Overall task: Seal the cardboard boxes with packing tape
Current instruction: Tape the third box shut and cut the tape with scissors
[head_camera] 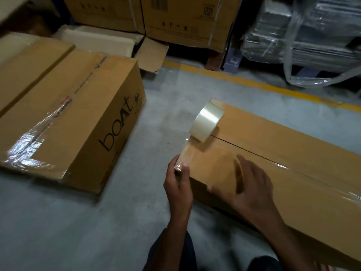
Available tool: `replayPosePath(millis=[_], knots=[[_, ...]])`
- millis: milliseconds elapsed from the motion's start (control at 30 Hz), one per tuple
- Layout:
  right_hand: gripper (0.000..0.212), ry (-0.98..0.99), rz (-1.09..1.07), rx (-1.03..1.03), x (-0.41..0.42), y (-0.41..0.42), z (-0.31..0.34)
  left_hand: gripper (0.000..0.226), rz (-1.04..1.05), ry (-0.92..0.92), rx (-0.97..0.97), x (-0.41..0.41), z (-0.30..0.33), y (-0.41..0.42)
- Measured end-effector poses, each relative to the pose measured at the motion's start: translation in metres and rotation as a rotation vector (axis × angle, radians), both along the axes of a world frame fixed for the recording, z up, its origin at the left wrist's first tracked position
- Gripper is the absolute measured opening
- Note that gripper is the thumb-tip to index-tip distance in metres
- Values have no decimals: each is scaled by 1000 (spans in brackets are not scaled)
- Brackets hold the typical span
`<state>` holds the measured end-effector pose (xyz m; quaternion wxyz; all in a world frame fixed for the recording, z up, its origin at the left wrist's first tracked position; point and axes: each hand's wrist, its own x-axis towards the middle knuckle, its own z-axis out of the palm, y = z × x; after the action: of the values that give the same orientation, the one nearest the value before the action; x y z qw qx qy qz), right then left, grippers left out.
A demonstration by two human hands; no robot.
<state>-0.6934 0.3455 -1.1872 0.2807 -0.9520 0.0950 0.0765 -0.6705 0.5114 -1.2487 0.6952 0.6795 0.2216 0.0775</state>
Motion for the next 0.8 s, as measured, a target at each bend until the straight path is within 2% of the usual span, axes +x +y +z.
replayPosePath(millis=[33, 100, 200, 333, 433, 567, 800], knots=[[133, 51, 42, -139, -19, -10, -13, 36, -3, -3, 1, -1, 0, -1], [119, -21, 98, -306, -40, -28, -37, 36, -3, 4, -11, -4, -2, -2], [91, -234, 185, -316, -41, -50, -52, 35, 6, 8, -41, -11, -1, -5], [82, -355, 299, -292, -24, -85, -49, 32, 39, 21, -30, -21, 3, -22], [87, -387, 369, -263, -11, -113, -46, 27, 57, 49, -20, -31, 7, -40], [107, -370, 413, -237, 4, -151, -39, 17, 25, 88, -60, -48, 10, -65], [111, -128, 246, -235, -4, -185, -23, 28, -37, 158, -153, -77, 7, -123]])
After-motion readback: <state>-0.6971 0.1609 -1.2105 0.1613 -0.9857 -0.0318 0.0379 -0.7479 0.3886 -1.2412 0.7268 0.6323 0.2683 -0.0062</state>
